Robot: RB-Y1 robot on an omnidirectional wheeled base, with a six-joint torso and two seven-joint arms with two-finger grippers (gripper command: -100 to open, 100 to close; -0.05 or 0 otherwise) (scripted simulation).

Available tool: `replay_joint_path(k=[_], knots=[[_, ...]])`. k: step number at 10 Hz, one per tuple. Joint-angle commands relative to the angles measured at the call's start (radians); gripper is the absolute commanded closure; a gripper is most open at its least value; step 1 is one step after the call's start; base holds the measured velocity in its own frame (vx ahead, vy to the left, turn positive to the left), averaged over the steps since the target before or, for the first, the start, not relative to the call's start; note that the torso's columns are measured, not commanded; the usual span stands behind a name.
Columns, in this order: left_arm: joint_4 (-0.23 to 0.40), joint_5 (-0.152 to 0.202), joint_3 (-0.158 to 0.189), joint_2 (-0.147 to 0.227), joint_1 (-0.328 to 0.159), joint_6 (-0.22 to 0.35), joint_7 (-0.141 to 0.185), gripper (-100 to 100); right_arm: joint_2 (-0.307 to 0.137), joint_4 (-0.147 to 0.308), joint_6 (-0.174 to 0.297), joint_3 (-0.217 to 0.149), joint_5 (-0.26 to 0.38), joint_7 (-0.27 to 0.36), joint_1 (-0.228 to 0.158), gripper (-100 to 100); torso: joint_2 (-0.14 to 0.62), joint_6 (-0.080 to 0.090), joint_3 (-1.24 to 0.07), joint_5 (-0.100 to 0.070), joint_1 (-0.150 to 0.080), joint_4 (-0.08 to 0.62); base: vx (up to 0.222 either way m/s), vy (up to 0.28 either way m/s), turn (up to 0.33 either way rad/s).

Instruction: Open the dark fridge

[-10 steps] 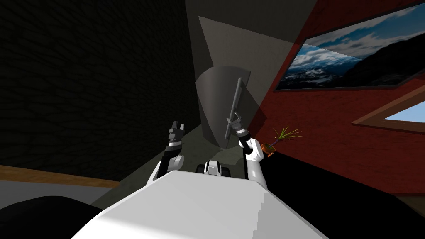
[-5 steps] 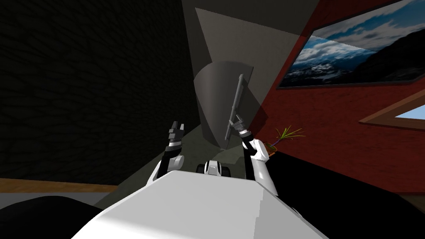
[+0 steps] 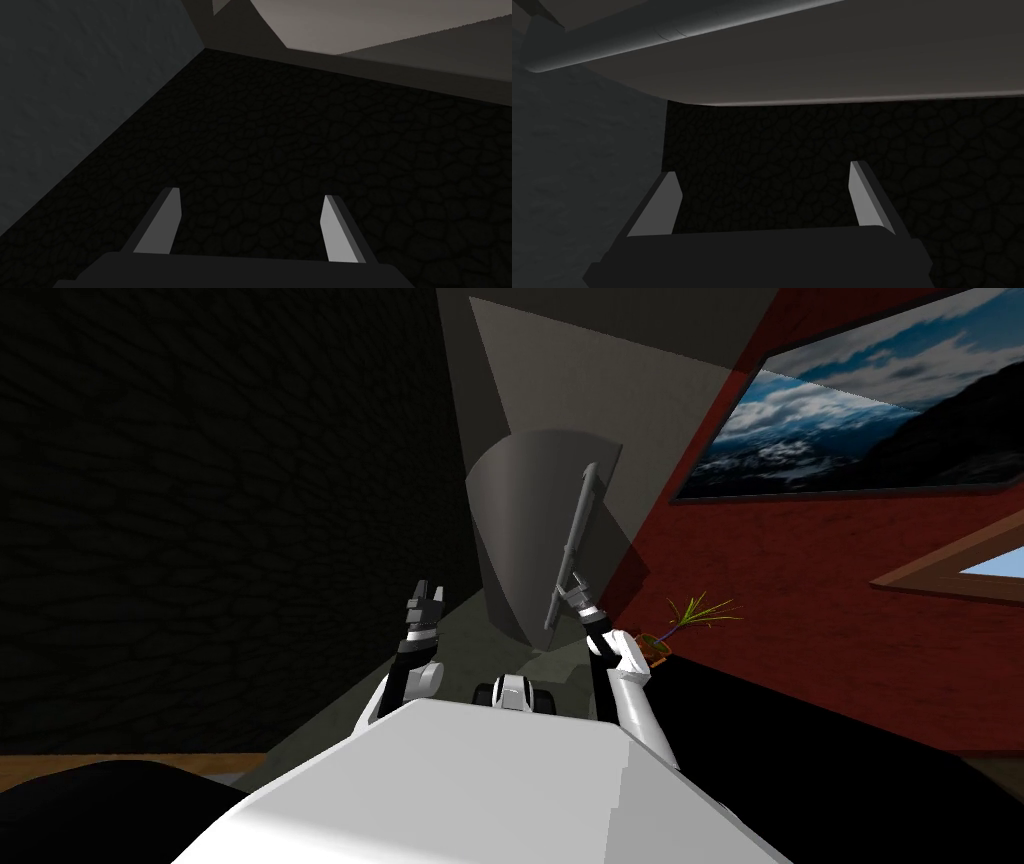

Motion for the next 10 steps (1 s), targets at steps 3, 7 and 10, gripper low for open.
replay_joint_path(k=[3,7,10], knots=[[0.0,0.0,0.0,0.0,0.0,0.0,0.0,0,0.022,0.082,0.07,-0.003,-0.026,-0.04,0.019,-100,0.001,0.0,0.0,0.0,0.0,0.0,0.06,0.039,-0.024],[0.0,0.0,0.0,0.0,0.0,0.0,0.0,0,0.024,0.18,0.14,-0.011,-0.06,-0.08,0.046,-100,-0.002,0.0,-0.001,0.0,0.001,0.0,0.083,0.062,-0.037],[0.0,0.0,0.0,0.0,0.0,0.0,0.0,0,0.021,0.223,0.171,-0.015,-0.075,-0.098,0.058,-100,0.001,0.0,0.001,0.0,-0.001,0.0,0.073,0.04,-0.021]])
